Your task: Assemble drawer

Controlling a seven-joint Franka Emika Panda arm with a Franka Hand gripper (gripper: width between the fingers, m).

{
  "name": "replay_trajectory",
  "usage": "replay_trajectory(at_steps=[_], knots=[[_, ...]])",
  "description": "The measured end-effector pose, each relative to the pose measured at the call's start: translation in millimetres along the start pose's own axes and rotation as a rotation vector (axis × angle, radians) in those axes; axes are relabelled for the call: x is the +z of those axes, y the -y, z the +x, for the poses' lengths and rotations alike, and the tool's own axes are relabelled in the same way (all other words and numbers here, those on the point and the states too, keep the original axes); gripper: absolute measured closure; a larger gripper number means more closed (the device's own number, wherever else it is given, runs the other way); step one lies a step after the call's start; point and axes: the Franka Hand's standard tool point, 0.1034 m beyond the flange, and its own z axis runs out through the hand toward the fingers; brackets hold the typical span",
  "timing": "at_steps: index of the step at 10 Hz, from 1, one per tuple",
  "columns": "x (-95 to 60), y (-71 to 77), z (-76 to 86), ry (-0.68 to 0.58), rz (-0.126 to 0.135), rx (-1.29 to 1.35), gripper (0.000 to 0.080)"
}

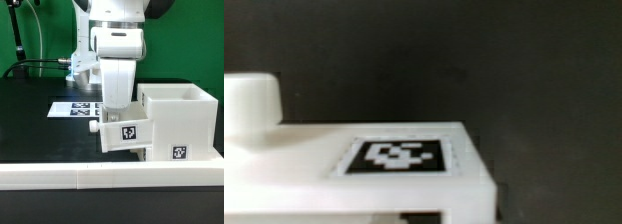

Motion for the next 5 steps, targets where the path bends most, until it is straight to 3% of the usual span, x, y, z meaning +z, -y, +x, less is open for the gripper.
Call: replay_trajectory(at_steps=[3,5], knots=[[-0.2,-1.6,1.2,0.0,-0.001,0.018,0.0755],[-2.2,-1.7,-0.6,0.001,-0.003,0.021,0.0521]])
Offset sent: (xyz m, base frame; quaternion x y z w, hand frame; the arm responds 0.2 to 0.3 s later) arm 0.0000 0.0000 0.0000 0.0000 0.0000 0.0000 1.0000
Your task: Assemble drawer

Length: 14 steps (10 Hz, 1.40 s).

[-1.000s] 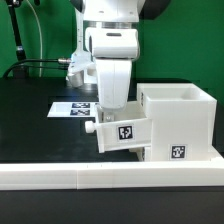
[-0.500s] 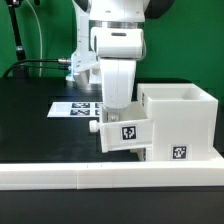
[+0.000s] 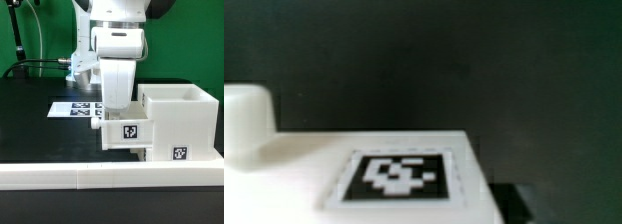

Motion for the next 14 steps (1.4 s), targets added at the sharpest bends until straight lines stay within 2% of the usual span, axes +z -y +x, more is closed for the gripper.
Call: replay_trajectory(at_steps=[1,3,4,5,7,8,9,13,14], knots=[[-3.5,-1.5,1.0,0.0,-0.004,-0.001,0.0521],[-13.6,-3.3,-0.4,0.007,-0.001,-0.001,0.019],[-17.4,-3.5,-2.6,0.011,0.005,0.001,0.0161],[-25.7,-3.3,-8.0,0.022,0.023,-0.003,0.0161],[-50.8,-7.3,-33.4,0.042,0.036,-0.033,0.0152],[-52.6,-6.8,-49.8,0.047,0.052,-0.045,0.015],[-51.4,-5.7,-57.6,0.048,0.062,-0.045,0.015],[-48.2,-4.1,-64.9,0.027,0.069,-0.059,0.015],[-40.5,-3.2,-69.6,-0.034,0.076,-0.078,0.015]])
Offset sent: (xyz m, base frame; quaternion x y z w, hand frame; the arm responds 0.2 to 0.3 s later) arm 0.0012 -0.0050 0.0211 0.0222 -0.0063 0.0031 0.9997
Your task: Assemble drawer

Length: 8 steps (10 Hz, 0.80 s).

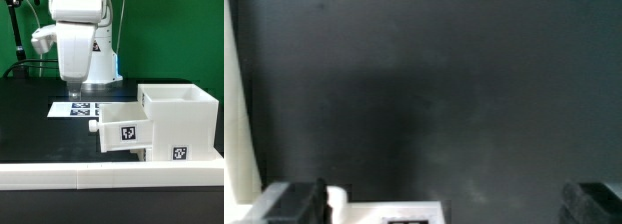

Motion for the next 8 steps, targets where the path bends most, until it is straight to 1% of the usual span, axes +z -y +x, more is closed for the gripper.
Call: replay_trajectory(at_steps=[2,4,5,6,8], knots=[[6.4,-4.9,-10.1,-0.096,0.005,0.039,0.015],[17.0,-5.7,-15.2,-0.16,0.006,0.061,0.015],[24.0,-5.0,-15.8,-0.237,0.016,0.076,0.015],[29.2,-7.3,-16.5,-0.265,0.022,0.098,0.015],[37.9,-10.0,-2.0,-0.274,0.04,0.131,0.015]])
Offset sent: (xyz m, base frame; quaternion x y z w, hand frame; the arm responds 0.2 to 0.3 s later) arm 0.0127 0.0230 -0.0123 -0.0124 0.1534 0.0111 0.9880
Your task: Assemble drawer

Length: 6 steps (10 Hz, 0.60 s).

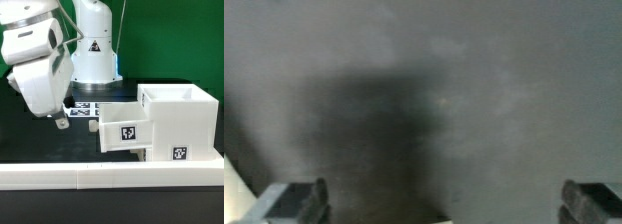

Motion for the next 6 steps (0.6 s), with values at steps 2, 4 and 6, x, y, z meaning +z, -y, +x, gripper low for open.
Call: replay_trajectory(at_steps=[2,4,6], knots=[[2.9,-3.6,12.1,-0.004,0.001,0.052,0.015],[4.1,-5.7,27.0,-0.007,0.003,0.117,0.015],[3.1,-7.8,32.4,0.014,-0.001,0.175,0.015]])
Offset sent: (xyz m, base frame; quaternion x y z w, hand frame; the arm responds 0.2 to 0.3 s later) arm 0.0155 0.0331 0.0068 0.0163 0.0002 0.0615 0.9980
